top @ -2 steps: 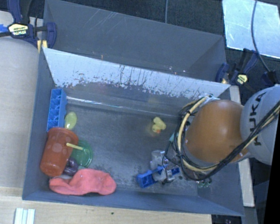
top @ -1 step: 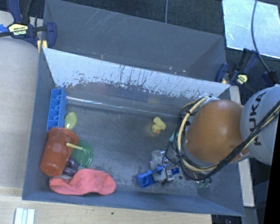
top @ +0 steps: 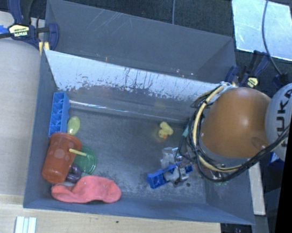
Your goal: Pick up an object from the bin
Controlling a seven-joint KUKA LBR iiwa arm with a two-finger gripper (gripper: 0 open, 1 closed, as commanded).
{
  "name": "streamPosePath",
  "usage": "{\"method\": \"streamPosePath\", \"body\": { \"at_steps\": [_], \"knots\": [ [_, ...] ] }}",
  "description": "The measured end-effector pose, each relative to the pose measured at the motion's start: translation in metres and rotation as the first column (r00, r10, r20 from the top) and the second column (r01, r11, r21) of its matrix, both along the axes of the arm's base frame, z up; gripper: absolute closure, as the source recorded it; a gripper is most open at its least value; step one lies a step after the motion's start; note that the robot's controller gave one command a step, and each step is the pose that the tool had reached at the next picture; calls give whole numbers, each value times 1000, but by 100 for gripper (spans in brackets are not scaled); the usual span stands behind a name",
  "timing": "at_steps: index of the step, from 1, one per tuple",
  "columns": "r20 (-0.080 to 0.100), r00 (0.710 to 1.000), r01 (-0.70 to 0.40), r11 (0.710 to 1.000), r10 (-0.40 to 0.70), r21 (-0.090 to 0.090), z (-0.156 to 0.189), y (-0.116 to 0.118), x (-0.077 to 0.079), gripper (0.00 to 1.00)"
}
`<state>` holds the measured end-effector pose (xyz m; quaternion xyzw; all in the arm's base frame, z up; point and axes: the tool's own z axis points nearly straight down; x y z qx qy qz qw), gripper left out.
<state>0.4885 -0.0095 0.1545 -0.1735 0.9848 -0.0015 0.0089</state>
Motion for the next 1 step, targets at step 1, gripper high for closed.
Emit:
{"method": "streamPosePath", "body": {
  "at_steps": [1],
  "knots": [
    [0, 1000, -4, 1000, 4, 0, 77, -5, 5, 100]
  ]
}}
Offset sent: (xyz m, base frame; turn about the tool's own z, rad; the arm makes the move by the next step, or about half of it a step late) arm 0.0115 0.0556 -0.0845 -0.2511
